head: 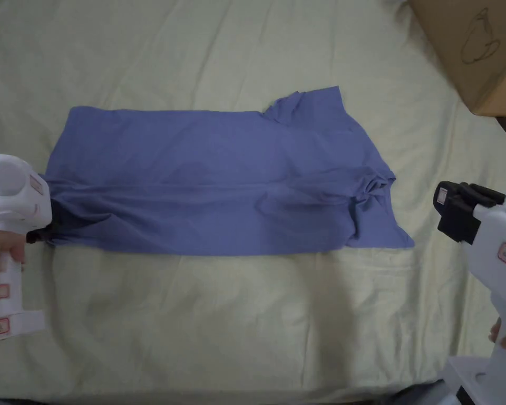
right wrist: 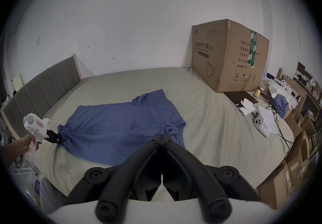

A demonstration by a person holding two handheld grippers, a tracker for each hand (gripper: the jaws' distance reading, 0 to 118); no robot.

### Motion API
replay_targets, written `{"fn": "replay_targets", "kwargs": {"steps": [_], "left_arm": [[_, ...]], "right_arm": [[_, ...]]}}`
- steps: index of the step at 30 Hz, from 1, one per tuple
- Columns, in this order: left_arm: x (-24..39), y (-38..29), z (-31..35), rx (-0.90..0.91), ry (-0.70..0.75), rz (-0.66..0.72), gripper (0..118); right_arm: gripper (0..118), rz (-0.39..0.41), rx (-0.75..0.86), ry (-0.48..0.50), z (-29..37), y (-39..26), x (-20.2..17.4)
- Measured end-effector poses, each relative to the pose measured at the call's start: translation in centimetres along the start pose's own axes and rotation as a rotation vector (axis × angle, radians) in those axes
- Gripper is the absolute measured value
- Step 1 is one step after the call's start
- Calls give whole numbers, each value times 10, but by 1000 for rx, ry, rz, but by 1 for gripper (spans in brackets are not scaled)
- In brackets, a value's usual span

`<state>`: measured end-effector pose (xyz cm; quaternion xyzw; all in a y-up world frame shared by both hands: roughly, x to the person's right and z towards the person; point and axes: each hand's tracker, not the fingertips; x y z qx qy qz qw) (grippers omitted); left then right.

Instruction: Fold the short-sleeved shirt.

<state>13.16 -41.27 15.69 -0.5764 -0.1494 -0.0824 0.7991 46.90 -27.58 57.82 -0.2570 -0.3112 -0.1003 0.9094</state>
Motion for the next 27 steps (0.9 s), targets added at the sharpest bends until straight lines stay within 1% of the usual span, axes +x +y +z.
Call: {"fn": "replay_targets", "kwargs": {"steps": [2, 4, 5, 6, 7, 8, 9, 11, 13, 14, 18, 22, 23, 25, 26, 27], "left_arm": [[-10, 3, 10, 33, -46, 56, 4], [-18, 3, 25, 73, -100, 104, 4], [-21, 1, 32, 92, -118, 118, 4], [-23, 0, 39, 110, -137, 132, 4], [-21, -1, 42, 113, -129, 123, 4], [-19, -2, 45, 117, -127, 111, 4], [-17, -3, 44, 118, -121, 95, 4], [-14, -6, 44, 119, -107, 72, 4], [-11, -6, 43, 114, -91, 56, 4], [-10, -6, 41, 110, -87, 57, 4], [-7, -7, 35, 93, -67, 61, 4], [-5, -9, 30, 77, -53, 64, 4], [-6, -10, 28, 72, -50, 71, 4], [-4, -12, 29, 66, -49, 78, 4], [-4, -13, 30, 63, -48, 78, 4], [-4, -13, 30, 62, -49, 78, 4]], "right_arm": [[0, -6, -20, -3, -10, 10, 7], [0, -16, -102, -31, -26, 22, 17], [11, -19, -163, -50, -38, 29, 22], [34, -12, -255, -66, -50, 35, 26], [61, -18, -297, -66, -60, 36, 30], [100, -28, -319, -57, -74, 38, 37], [112, -42, -342, -50, -85, 38, 42], [111, -71, -383, -82, -108, 38, 49], [112, -68, -498, -84, -135, 29, 56], [112, -85, -539, -112, -149, 23, 57], [112, -93, -681, -150, -193, -12, 50], [110, -130, -708, -135, -219, -36, 41], [100, -129, -716, -131, -223, -42, 41], [65, -118, -738, -128, -223, -47, 42], [57, -118, -740, -127, -220, -49, 44], [32, -134, -714, -110, -213, -47, 47]]}}
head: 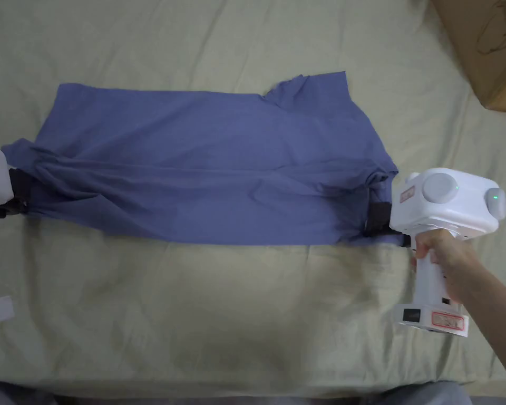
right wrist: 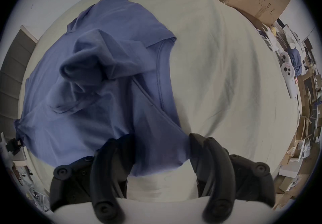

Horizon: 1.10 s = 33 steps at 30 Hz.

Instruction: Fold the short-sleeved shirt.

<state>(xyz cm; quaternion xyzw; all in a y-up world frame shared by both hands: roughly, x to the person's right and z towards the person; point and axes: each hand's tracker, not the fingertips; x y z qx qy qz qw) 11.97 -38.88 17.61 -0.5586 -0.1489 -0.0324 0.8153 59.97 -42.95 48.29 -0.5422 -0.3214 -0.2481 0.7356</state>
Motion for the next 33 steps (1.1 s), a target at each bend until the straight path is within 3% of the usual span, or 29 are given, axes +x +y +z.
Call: {"fn": "replay_targets", "kwargs": {"steps": [1, 2, 4, 7, 11, 14, 20, 22, 24, 26, 27, 29, 33], "left_arm": [[0, 0, 0, -2, 0, -3, 4], [-2, 4, -1, -7, -3, -8, 4], [-2, 8, 5, -6, -9, -18, 4], [-8, 13, 26, 29, -51, -12, 4], [-18, 6, 58, 60, -30, -23, 4], [-43, -18, 79, 96, -107, 20, 4], [-70, -101, 82, 31, -114, 35, 5], [-77, -122, 65, -21, -80, 36, 17], [-85, -139, 51, -70, -27, 70, 65], [-91, -149, 45, -73, -26, 95, 101], [-94, -149, 49, -57, -29, 117, 102], [-98, -142, 62, 18, -41, 144, 102], [-82, -121, 111, 277, -79, 120, 102]], "right_arm": [[12, -1, -4, 30, 6, 3, 4], [9, 1, -11, 44, 12, 5, 7], [9, -52, 0, 124, 31, 6, 14], [8, 31, 59, 151, 70, 6, 17], [8, 60, 107, 196, 121, -9, 27], [8, 81, 157, 207, 147, -38, 41], [9, 33, 140, 235, 139, -110, 68], [9, 31, 122, 217, 125, -131, 66], [41, 19, 95, 190, 111, -147, 66], [95, 20, 96, 149, 106, -155, 65], [106, 29, 112, 126, 107, -157, 64], [107, 43, 181, 89, 118, -155, 64], [107, 28, 425, 129, 169, -139, 58]]}}
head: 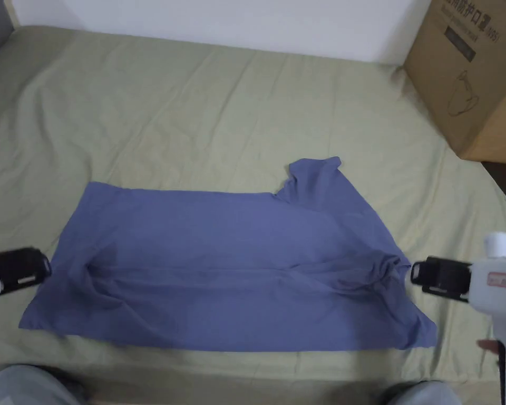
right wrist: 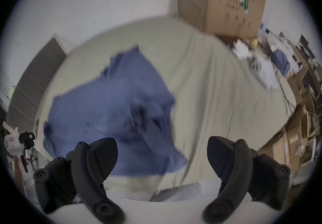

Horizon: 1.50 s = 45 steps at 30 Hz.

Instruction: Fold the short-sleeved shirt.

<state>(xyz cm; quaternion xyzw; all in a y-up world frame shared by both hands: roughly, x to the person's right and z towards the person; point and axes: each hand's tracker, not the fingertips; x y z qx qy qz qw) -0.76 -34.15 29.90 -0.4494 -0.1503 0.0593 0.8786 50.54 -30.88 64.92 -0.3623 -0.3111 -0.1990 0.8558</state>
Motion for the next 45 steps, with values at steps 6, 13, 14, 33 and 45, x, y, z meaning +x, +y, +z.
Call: {"fn": "replay_targets", "kwargs": {"steps": [6, 13, 14, 33, 45], "left_arm": [[65, 34, 65, 417, -48, -171, 102], [122, 38, 88, 586, -148, -288, 100], [126, 36, 87, 584, -163, -290, 94], [130, 76, 8, 235, -257, -302, 0], [117, 154, -173, -138, 31, -212, 114]], "right_arm": [[110, 78, 428, 28, 71, 43, -42], [113, 142, 673, 92, 102, 44, -93], [112, 160, 688, 88, 102, 41, -99], [0, 121, 561, 157, 50, 41, -122], [0, 121, 446, 123, 7, 62, -126]]}}
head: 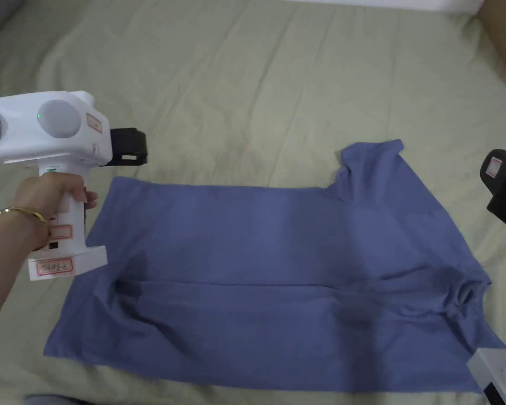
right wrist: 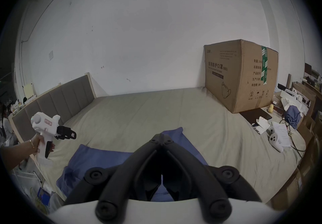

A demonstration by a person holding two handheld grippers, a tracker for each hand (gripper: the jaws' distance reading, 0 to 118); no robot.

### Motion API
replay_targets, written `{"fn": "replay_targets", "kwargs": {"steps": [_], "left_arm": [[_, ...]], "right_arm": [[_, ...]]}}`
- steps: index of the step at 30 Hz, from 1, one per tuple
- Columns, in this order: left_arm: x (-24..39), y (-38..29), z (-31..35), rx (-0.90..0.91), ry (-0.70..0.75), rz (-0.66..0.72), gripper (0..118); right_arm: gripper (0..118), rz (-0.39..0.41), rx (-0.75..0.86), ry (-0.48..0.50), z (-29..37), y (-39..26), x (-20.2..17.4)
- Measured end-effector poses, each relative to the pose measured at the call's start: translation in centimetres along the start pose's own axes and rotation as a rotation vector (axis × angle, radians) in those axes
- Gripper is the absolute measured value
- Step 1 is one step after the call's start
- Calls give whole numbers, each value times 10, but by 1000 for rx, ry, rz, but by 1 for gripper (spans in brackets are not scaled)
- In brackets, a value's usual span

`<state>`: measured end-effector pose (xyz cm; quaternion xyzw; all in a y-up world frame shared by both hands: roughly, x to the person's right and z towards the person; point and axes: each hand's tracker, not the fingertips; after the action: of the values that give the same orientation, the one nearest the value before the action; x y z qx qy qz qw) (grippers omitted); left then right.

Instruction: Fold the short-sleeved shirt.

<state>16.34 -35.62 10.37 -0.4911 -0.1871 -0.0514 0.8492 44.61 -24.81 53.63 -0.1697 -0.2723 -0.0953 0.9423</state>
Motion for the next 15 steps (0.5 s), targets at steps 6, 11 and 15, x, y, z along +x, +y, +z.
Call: {"fn": "replay_targets", "kwargs": {"steps": [6, 11, 15], "left_arm": [[-11, 6, -73, -96, 68, 66, 101], [-5, 6, -102, -141, 86, -16, 11], [1, 6, -92, -113, 91, -62, 4]], "right_arm": [[0, 9, -72, -31, -33, -6, 4], [0, 39, -117, -58, -55, -13, 8], [0, 15, -154, -60, -68, -16, 19]]}}
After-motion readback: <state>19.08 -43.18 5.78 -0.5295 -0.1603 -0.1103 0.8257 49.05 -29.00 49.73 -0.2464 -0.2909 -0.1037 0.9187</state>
